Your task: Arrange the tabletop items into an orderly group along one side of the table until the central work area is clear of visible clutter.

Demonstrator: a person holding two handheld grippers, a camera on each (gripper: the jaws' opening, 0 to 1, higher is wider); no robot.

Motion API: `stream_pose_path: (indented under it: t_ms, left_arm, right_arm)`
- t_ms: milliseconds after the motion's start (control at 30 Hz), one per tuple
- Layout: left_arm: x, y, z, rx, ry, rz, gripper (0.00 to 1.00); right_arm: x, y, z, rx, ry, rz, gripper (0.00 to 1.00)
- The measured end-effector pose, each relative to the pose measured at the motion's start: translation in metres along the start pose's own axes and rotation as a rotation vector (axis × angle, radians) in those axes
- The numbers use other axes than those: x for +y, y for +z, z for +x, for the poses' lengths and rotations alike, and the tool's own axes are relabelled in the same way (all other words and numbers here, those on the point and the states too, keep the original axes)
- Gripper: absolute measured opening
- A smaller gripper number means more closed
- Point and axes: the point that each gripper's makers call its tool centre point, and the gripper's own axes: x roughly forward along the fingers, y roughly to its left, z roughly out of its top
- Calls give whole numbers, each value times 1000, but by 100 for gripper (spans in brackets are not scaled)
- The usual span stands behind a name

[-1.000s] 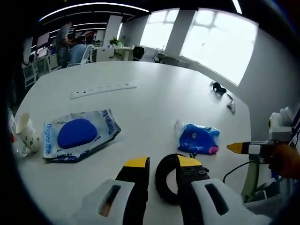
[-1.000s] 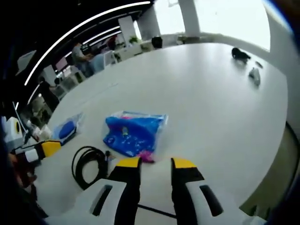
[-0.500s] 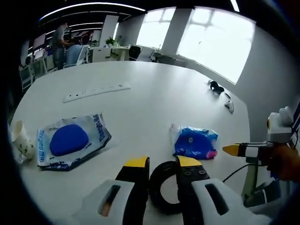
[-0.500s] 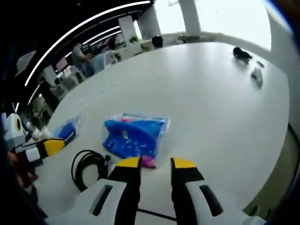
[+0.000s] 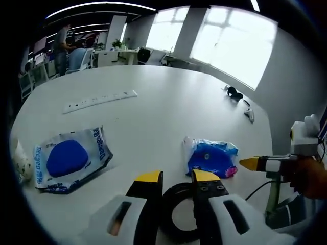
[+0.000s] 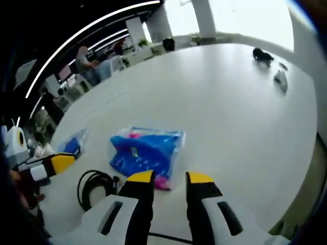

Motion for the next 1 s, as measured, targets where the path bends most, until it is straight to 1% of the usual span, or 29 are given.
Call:
stream_pose_path:
  t_ms: [400,667,1000]
  left_arm:
    - [1,0,12,11,-6,5,21]
    - [-5,-9,26,39,-21,-3,21]
    - [-7,-4,35,33,-30,1,20]
  right_arm:
    - [2,0,9,12,3,8,20]
    - [2,1,14,22,2,9,20]
    - [2,2,21,24,3,10,20]
